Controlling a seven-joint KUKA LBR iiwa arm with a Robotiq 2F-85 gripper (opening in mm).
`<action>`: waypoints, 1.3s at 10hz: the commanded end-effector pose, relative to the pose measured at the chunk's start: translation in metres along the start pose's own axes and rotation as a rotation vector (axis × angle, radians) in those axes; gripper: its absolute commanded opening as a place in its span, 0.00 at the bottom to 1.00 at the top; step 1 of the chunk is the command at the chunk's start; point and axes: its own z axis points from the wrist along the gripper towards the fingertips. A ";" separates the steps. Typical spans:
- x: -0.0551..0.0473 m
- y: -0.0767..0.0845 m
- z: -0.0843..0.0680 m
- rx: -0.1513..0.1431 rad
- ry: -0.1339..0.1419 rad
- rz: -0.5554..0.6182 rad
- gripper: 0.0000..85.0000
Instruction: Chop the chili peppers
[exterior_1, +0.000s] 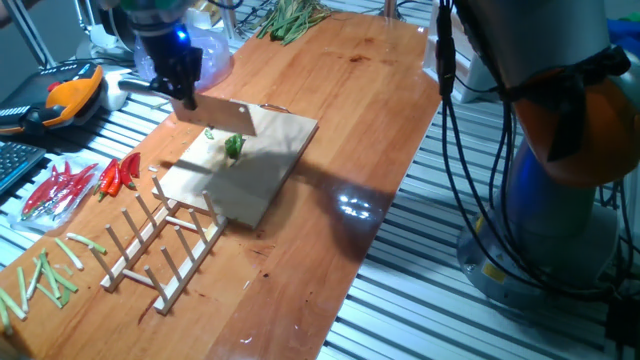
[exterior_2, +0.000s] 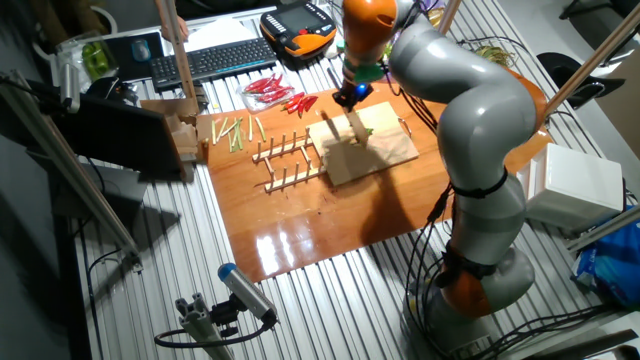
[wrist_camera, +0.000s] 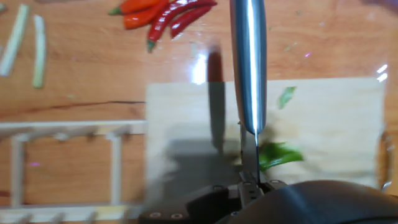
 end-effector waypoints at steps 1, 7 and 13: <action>0.001 -0.016 0.006 -0.022 -0.001 -0.003 0.00; 0.001 -0.030 0.038 -0.039 -0.030 -0.027 0.00; 0.004 -0.033 0.044 -0.049 -0.022 -0.041 0.00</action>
